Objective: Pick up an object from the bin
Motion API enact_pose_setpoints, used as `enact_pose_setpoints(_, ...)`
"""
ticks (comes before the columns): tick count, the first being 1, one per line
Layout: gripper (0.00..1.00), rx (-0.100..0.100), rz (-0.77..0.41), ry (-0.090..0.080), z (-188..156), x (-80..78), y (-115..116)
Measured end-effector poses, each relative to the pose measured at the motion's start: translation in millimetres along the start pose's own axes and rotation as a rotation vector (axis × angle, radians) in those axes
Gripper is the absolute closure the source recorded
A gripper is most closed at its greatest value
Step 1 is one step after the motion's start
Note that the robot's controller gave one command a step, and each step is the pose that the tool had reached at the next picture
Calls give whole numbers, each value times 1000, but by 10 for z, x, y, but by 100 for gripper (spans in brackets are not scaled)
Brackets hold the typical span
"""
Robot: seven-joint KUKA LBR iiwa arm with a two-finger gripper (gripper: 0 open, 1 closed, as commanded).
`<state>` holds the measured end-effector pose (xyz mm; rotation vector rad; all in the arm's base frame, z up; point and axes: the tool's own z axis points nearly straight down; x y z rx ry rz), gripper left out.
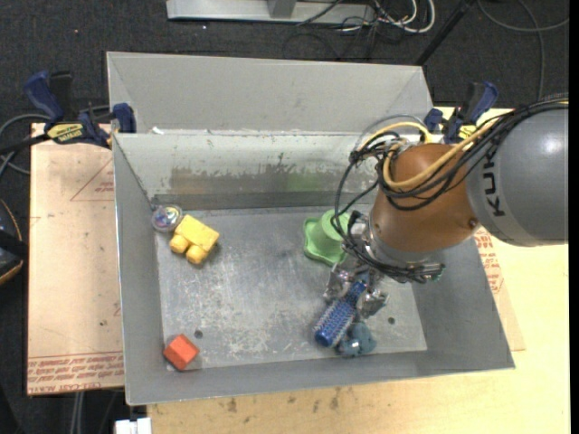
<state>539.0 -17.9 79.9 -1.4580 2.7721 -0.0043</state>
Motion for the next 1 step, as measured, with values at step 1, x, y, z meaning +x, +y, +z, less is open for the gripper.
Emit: enact_pose_setpoints(1,100,0,3,1,-1020,-25,-21)
